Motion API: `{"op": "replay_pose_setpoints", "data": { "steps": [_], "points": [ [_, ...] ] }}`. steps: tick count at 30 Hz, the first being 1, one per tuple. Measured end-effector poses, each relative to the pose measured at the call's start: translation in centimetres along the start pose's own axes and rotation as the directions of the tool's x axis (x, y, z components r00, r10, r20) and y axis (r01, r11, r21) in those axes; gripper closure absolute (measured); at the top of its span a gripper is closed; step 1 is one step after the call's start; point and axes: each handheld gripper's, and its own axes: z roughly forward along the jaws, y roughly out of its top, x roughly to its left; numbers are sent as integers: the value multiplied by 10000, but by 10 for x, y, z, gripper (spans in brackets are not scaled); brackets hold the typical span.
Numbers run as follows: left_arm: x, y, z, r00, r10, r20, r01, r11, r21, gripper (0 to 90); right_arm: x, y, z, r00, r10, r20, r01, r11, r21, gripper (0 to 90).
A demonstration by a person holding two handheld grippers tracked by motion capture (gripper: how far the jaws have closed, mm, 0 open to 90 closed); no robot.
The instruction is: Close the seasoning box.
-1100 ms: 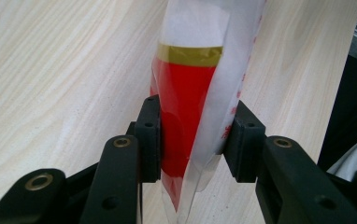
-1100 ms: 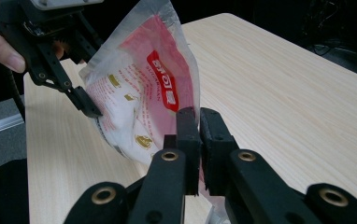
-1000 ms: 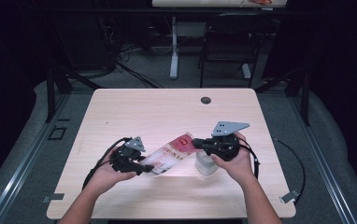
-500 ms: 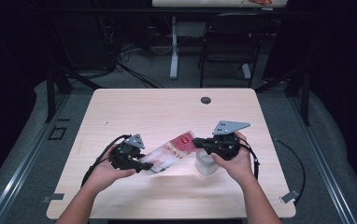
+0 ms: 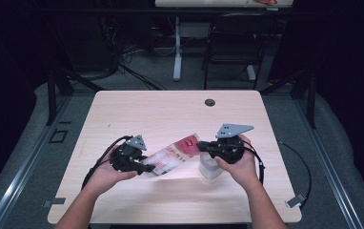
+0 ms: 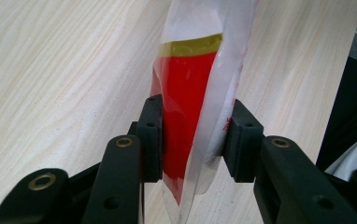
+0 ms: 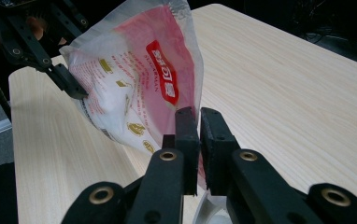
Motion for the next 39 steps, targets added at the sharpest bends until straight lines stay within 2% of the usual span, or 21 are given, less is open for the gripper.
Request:
{"op": "replay_pose_setpoints", "data": {
  "steps": [11, 16, 24, 27, 28, 39],
  "points": [
    [0, 8, -6, 10000, 80, 42, -81, 9997, 246, 644, -1, -1, -1, 10000, -8, 48, 8, 10000, 28, 859],
    [0, 12, -8, 9999, 163, -4, -163, 9990, 404, 644, -3, -3, -2, 9999, 136, -54, -136, 9999, -41, 860],
    [0, 20, -12, 9994, 330, -53, -325, 9968, 730, 645, -3, -4, -3, 9998, 189, -16, -189, 9998, -57, 857],
    [-1, 22, -13, 9996, 262, -66, -256, 9966, 785, 645, -3, -5, -3, 9997, 228, -7, -228, 9997, -93, 856],
    [0, 22, -13, 9993, 367, -62, -360, 9956, 862, 645, -3, -5, -4, 9998, 219, 3, -219, 9997, -84, 856],
    [0, 29, -16, 9991, 411, -55, -402, 9931, 1102, 646, -4, -5, -5, 9997, 224, 3, -224, 9997, -28, 849]
  ]
}}
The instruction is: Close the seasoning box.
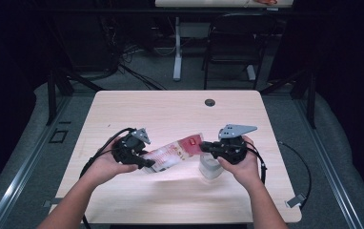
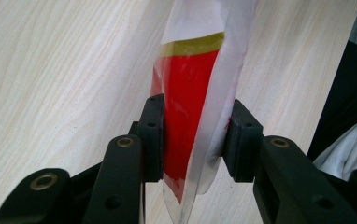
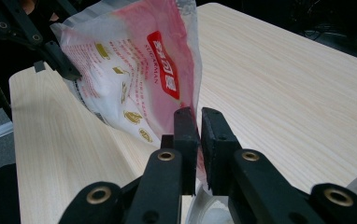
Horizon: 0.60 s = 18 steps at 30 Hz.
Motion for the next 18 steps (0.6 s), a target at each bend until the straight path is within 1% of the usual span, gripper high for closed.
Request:
{"op": "replay_pose_setpoints", "data": {
  "steps": [5, 9, 18],
  "points": [
    [0, 3, -2, 10000, 18, 20, -18, 10000, 79, 647, 0, 0, -1, 10000, 5, 30, -5, 10000, -5, 841],
    [0, 6, -5, 9999, 121, -75, -120, 9998, 187, 648, 0, 0, -1, 10000, 15, 63, -15, 10000, 6, 832],
    [-1, 13, -11, 9997, 217, -96, -214, 9992, 346, 651, -1, -1, -4, 9998, 0, 181, -3, 9999, 145, 807]
  ]
}}
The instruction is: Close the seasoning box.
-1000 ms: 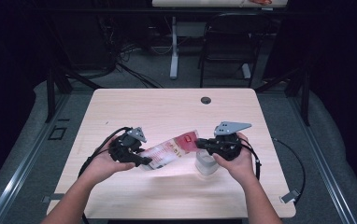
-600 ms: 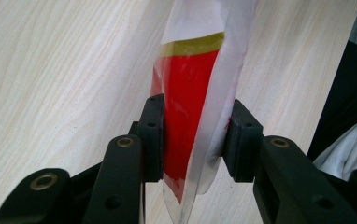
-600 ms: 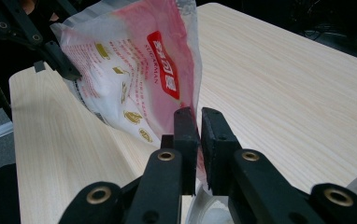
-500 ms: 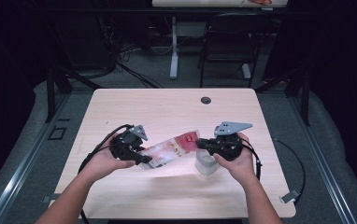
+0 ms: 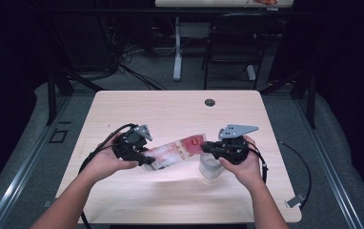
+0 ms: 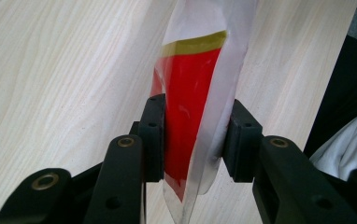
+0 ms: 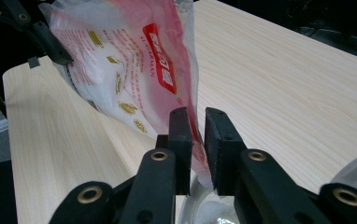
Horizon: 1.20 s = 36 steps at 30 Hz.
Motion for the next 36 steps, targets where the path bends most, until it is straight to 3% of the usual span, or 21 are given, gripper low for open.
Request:
{"op": "replay_pose_setpoints", "data": {
  "steps": [36],
  "points": [
    [1, 14, -13, 9999, 163, 38, -164, 9998, 124, 660, -3, -4, -7, 9996, -99, 249, 93, 9997, 242, 869]
  ]
}}
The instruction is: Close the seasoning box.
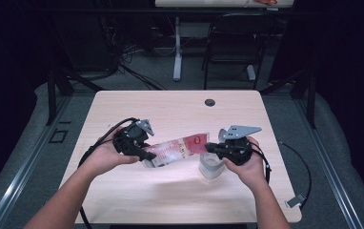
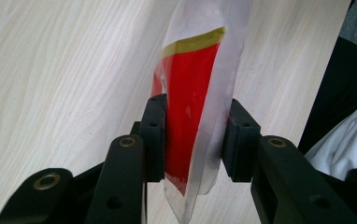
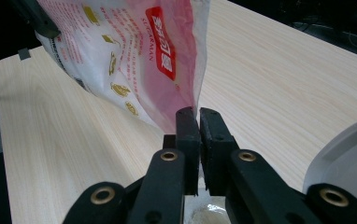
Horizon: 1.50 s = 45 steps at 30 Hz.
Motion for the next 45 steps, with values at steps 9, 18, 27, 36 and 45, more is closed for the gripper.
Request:
{"op": "replay_pose_setpoints", "data": {
  "steps": [9, 18, 27, 36, 45],
  "points": [
    [-1, 4, -4, 10000, 51, -21, -51, 10000, 33, 663, 0, -1, -1, 10000, 44, 44, -44, 10000, 0, 873],
    [-1, 8, -8, 9999, 126, -42, -126, 9999, 22, 666, -1, -1, -1, 9999, 84, 70, -84, 10000, 25, 875],
    [-2, 12, -12, 9999, 159, 1, -159, 9998, -90, 673, -2, -2, -2, 9998, 172, 105, -172, 9998, 36, 874],
    [-1, 15, -16, 9998, 186, 6, -186, 9994, -288, 683, -2, -3, -2, 9997, 175, 188, -177, 9998, 77, 872],
    [-2, 18, -19, 9998, 202, 5, -202, 9987, -462, 688, -3, -3, -2, 9995, 213, 236, -215, 9997, 88, 871]
  ]
}}
